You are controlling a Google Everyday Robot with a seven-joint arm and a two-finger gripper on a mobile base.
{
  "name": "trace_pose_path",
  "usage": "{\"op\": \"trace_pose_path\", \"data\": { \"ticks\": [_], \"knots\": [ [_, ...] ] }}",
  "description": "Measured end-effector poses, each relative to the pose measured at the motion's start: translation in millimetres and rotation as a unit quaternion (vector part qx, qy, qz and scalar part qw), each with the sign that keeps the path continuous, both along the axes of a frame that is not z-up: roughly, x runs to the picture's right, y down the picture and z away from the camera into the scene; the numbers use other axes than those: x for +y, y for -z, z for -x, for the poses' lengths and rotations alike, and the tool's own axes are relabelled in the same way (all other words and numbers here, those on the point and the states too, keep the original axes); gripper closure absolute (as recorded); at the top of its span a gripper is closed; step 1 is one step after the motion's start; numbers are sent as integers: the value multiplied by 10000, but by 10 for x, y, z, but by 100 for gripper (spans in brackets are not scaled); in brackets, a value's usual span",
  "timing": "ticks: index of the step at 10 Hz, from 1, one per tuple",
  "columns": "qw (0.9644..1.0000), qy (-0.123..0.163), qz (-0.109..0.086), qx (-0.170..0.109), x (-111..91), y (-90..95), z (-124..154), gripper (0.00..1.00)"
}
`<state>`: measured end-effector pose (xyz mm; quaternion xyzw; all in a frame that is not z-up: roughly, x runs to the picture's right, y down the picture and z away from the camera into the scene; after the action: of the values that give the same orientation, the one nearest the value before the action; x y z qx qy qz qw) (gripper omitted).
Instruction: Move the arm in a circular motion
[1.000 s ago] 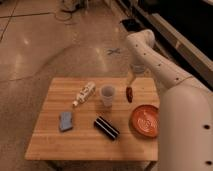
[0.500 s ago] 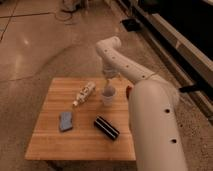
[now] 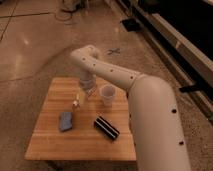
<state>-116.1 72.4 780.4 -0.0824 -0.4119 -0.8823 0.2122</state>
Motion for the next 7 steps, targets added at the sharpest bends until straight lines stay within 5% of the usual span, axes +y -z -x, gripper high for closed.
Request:
{"op": "trace_pose_path", "data": {
  "ticks": [3,5,7],
  "knots": [
    [9972,469,180,-551,543,606,-113,20],
    [9966,557,174,-589,715,851,-391,20],
    [9988,328,-20,-371,742,1109,-906,20]
  ]
}}
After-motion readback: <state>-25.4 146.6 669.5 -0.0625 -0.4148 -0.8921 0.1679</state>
